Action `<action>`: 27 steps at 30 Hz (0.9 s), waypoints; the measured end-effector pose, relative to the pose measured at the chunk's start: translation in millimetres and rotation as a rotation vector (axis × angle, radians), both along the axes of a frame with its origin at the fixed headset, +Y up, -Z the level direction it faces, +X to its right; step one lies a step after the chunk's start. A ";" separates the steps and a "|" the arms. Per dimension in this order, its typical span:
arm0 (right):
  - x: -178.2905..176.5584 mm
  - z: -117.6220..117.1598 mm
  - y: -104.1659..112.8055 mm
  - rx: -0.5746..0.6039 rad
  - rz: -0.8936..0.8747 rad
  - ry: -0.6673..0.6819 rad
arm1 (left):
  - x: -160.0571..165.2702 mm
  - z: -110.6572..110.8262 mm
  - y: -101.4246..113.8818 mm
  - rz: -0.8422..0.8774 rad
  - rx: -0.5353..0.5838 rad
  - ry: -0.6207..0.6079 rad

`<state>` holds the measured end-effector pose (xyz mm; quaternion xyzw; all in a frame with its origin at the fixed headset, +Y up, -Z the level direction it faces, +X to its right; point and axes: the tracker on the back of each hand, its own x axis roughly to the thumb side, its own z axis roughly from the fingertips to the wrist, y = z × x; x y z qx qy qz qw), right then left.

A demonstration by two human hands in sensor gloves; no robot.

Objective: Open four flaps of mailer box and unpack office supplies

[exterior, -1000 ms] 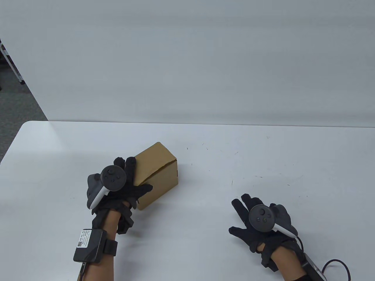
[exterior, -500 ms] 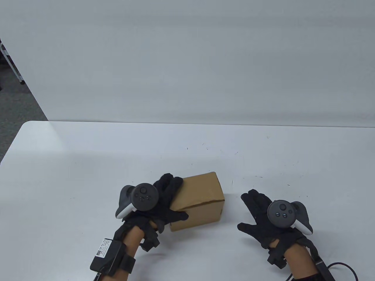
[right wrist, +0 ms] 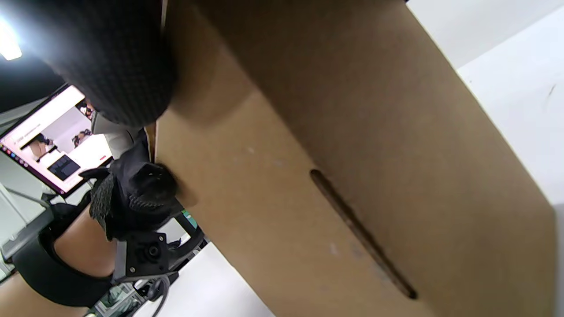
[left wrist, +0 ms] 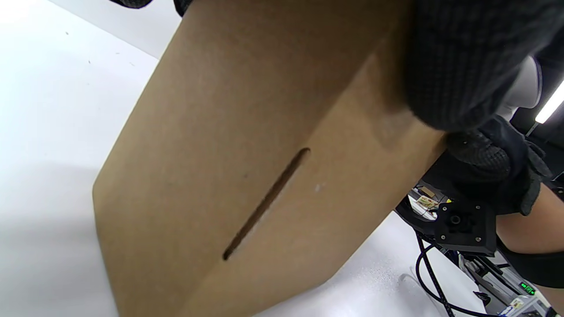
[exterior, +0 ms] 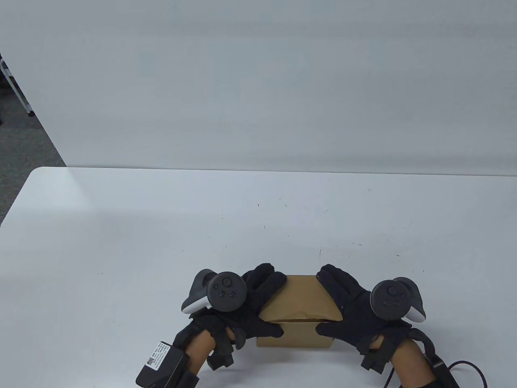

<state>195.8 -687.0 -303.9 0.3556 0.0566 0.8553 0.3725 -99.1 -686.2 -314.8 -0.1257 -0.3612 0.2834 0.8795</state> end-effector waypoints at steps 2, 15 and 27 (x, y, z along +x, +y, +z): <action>1.3 -0.4 0.0 -0.016 -0.027 0.001 | -0.4 0.1 -1.6 0.027 -0.024 -0.003; 7.0 -3.0 2.3 0.078 -0.218 -0.121 | -13.1 -0.9 2.4 0.284 -0.063 0.138; 12.6 -9.0 -16.8 -0.183 -0.363 -0.005 | -14.8 -3.8 -11.7 0.345 -0.074 0.174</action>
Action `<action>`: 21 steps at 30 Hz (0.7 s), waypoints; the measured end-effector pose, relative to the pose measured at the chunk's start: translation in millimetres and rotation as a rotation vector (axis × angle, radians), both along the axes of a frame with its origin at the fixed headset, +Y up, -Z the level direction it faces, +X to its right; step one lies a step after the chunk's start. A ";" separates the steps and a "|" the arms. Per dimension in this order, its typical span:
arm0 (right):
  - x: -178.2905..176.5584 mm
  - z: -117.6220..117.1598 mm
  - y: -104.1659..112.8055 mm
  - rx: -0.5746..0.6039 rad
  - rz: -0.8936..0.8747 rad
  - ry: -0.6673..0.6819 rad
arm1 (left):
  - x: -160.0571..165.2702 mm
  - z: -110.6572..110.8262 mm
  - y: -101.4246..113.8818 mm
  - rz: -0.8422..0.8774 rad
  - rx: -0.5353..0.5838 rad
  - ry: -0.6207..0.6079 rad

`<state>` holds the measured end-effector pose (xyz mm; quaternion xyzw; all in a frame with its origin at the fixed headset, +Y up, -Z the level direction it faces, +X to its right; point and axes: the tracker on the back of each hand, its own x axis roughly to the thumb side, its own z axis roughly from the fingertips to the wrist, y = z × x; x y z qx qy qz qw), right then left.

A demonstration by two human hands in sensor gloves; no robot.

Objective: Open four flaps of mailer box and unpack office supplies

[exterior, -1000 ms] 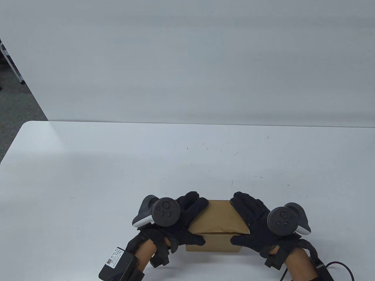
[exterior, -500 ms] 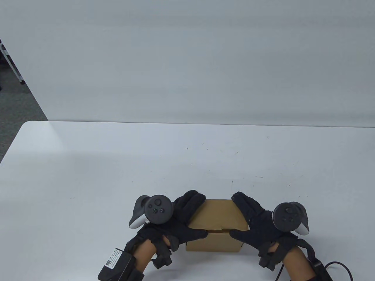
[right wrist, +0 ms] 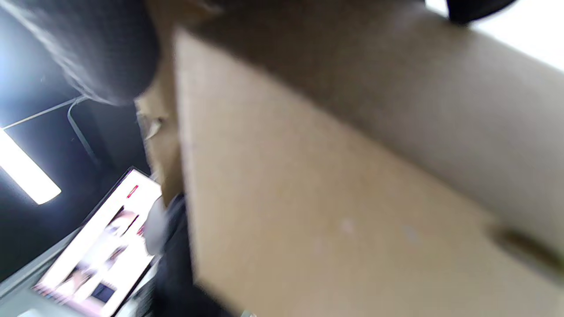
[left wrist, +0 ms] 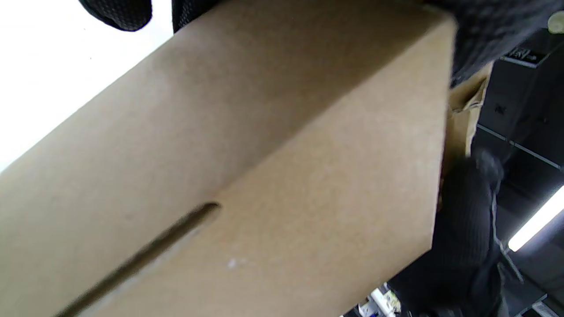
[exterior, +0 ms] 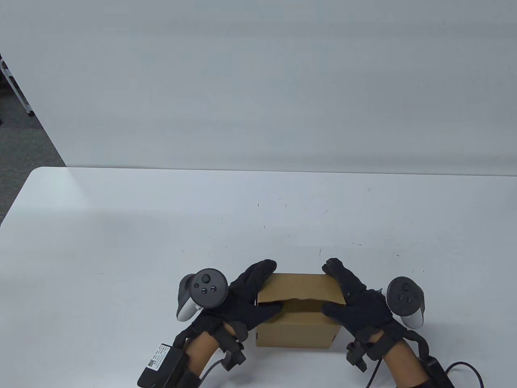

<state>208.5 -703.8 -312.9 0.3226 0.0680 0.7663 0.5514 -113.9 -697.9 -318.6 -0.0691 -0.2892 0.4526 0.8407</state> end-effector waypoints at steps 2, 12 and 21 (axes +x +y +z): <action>7.6 -1.0 -5.4 -0.050 -0.004 0.041 | -0.3 -0.2 -2.4 0.045 -0.015 0.015; 0.4 -6.2 -5.0 -0.013 -0.160 -0.257 | -3.6 -6.6 -14.1 0.125 -0.103 -0.020; 8.7 -10.4 -24.5 -0.221 -0.101 0.042 | -1.2 -8.8 -26.0 0.163 -0.237 0.007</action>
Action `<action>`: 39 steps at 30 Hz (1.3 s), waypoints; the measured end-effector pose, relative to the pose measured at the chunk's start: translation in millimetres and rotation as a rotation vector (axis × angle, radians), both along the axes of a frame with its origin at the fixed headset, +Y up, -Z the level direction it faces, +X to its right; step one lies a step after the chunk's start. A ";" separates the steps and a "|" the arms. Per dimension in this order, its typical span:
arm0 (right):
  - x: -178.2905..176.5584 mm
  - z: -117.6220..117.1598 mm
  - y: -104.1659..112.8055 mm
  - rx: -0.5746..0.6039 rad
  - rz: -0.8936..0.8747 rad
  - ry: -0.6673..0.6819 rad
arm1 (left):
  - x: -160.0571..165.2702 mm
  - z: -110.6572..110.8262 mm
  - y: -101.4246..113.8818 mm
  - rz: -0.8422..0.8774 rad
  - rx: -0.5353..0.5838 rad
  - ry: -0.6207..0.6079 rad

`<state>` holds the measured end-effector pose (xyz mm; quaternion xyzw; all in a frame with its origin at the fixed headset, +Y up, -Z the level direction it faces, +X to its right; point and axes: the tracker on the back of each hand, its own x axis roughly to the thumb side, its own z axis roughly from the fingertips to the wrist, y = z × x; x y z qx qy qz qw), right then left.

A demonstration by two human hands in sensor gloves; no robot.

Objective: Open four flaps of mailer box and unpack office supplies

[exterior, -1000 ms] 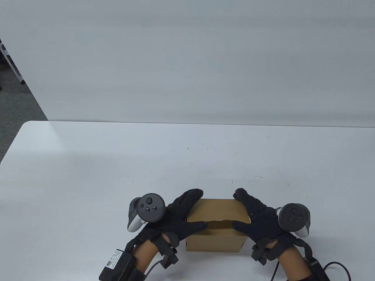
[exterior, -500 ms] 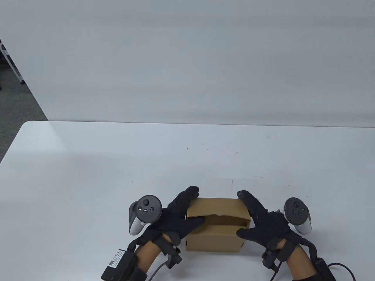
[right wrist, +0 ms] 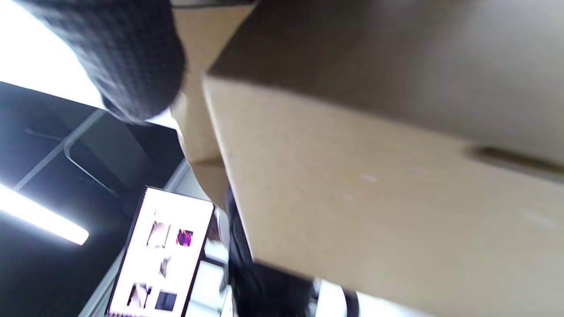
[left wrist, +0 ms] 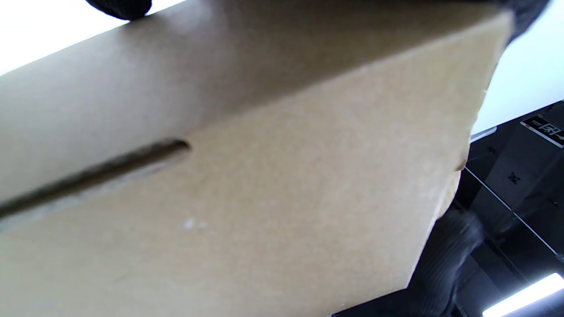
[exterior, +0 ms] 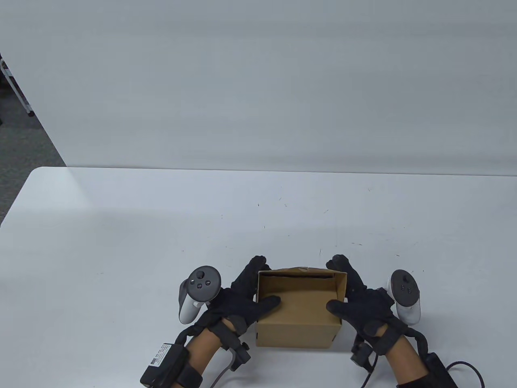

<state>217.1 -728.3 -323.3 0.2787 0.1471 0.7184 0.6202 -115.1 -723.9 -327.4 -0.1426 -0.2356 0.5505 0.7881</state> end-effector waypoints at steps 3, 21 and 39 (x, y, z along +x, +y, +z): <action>-0.6 -3.3 -6.2 -0.076 -0.031 -0.007 | 0.1 0.3 -0.1 -0.006 -0.009 0.004; -5.4 -3.6 -2.1 -0.180 0.067 -0.244 | -1.9 2.2 -12.3 -0.016 -0.337 -0.032; -12.9 1.6 20.1 0.218 0.099 -0.116 | -0.5 3.4 -5.0 0.210 -0.088 0.088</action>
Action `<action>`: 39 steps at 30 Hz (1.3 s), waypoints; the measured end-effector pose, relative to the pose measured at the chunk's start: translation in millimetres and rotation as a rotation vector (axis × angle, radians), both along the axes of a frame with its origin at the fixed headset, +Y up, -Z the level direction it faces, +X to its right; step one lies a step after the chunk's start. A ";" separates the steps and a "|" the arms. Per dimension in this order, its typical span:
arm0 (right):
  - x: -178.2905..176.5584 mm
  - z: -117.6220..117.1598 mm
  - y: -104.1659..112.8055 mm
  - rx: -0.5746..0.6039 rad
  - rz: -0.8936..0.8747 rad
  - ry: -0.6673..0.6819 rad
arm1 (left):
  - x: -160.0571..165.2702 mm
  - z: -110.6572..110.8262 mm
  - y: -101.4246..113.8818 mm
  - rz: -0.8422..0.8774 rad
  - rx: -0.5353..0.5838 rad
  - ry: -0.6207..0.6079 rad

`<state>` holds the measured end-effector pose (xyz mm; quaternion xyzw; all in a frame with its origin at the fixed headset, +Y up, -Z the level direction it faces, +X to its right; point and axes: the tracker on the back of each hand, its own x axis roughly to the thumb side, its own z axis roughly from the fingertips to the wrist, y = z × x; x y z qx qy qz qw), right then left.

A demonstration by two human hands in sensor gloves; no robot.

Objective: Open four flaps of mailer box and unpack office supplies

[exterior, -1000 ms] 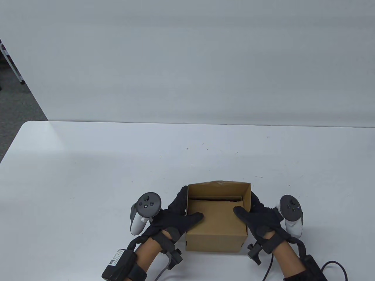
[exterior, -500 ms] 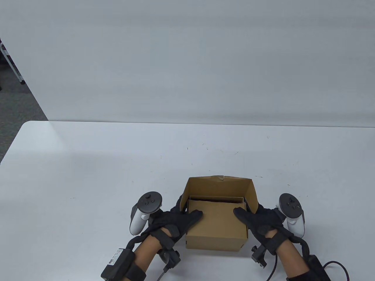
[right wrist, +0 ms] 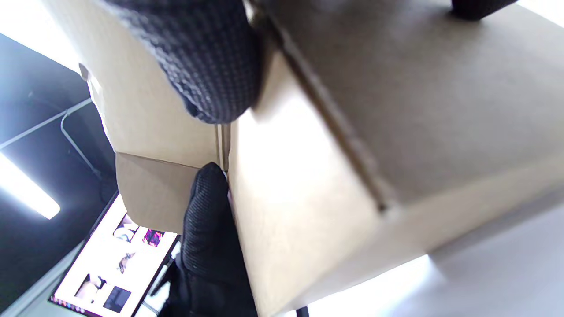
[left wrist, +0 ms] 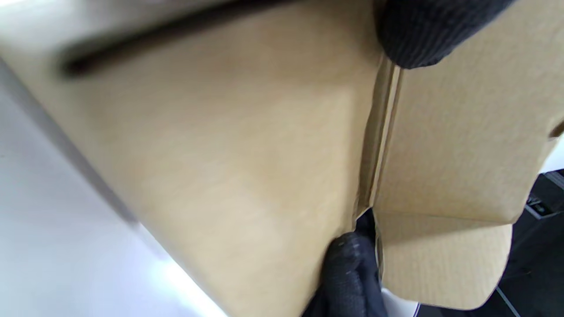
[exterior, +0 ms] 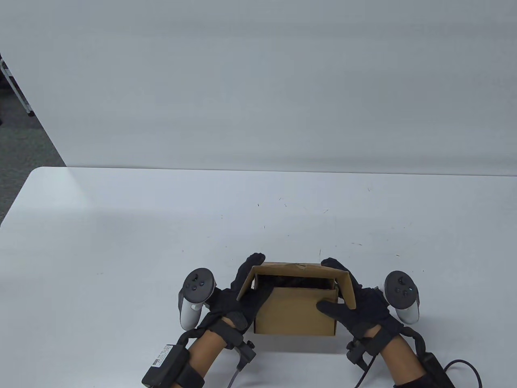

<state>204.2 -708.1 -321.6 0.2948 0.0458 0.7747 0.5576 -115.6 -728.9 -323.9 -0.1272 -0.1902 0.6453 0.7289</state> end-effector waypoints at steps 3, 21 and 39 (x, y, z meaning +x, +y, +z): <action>0.6 -0.7 -1.2 0.026 0.005 0.004 | 1.1 0.9 -1.9 -0.001 0.001 0.012; 5.2 15.8 4.5 0.073 0.005 -0.029 | 2.5 18.5 -22.9 -0.021 -0.029 -0.177; 8.9 17.6 24.3 0.130 -0.054 -0.099 | 6.2 36.6 -38.0 -0.138 -0.010 -0.236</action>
